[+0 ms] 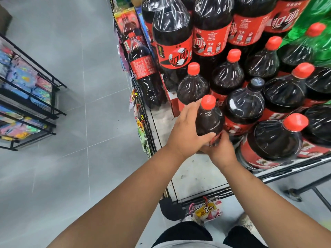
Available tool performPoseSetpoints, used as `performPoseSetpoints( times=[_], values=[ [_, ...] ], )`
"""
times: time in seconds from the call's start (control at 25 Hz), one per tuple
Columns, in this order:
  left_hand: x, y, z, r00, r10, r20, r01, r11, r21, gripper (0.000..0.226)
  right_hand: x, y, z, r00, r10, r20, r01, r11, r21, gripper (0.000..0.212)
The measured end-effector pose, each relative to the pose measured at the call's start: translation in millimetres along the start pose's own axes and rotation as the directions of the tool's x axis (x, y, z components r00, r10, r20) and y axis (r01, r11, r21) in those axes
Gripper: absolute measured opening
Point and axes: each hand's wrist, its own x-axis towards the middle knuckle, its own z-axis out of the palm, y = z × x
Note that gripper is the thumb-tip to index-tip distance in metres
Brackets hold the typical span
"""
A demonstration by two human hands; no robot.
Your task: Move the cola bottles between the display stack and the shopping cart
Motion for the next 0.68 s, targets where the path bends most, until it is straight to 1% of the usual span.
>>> performPoseSetpoints(
  times=[0.08, 0.12, 0.16, 0.24, 0.28, 0.4, 0.44, 0.56, 0.68],
  values=[
    [-5.1, 6.8, -11.5, 1.0, 0.021, 0.002, -0.021, 1.0, 0.02, 0.095, -11.4, -9.3, -5.7, 0.996, -0.087, -0.03, 0.087, 0.996, 0.003, 0.106],
    [-8.4, 10.9, -17.6, 1.0, 0.016, 0.01, -0.016, 1.0, 0.026, 0.094, -16.1, -14.7, -8.9, 0.994, -0.106, -0.038, 0.106, 0.994, 0.014, 0.115],
    [-10.7, 14.9, -23.4, 1.0, 0.001, 0.024, -0.002, 0.999, 0.035, 0.093, -21.2, -20.3, -13.6, 0.991, -0.132, -0.032, 0.133, 0.991, 0.029, 0.111],
    [-15.7, 22.5, -35.8, 0.999, -0.012, 0.03, 0.011, 0.999, 0.052, 0.09, -36.5, -39.0, -24.5, 0.978, -0.206, -0.026, 0.207, 0.978, 0.032, 0.085],
    [-18.2, 26.3, -42.4, 1.0, -0.003, 0.023, 0.002, 0.998, 0.059, 0.086, -44.8, -50.7, -29.5, 0.97, -0.241, -0.042, 0.242, 0.97, 0.009, 0.082],
    [-22.7, 41.1, -64.5, 0.998, 0.057, 0.007, -0.057, 0.993, 0.106, 0.073, -65.0, -80.0, -48.5, 0.924, -0.376, -0.07, 0.368, 0.923, -0.112, 0.101],
    [-24.0, 46.8, -72.3, 0.996, 0.089, 0.002, -0.088, 0.988, 0.125, 0.07, -72.3, -88.3, -56.8, 0.911, -0.407, -0.064, 0.393, 0.905, -0.162, 0.102],
    [-27.0, 62.1, -91.7, 0.983, 0.185, 0.007, -0.183, 0.962, 0.202, 0.069, -93.4, -105.9, -86.4, 0.859, -0.507, -0.066, 0.465, 0.829, -0.311, 0.094],
    [-29.8, 80.7, -101.9, 0.971, 0.238, 0.014, -0.235, 0.942, 0.241, 0.072, -111.9, -121.1, -115.8, 0.808, -0.584, -0.082, 0.513, 0.765, -0.389, 0.092]
  ],
)
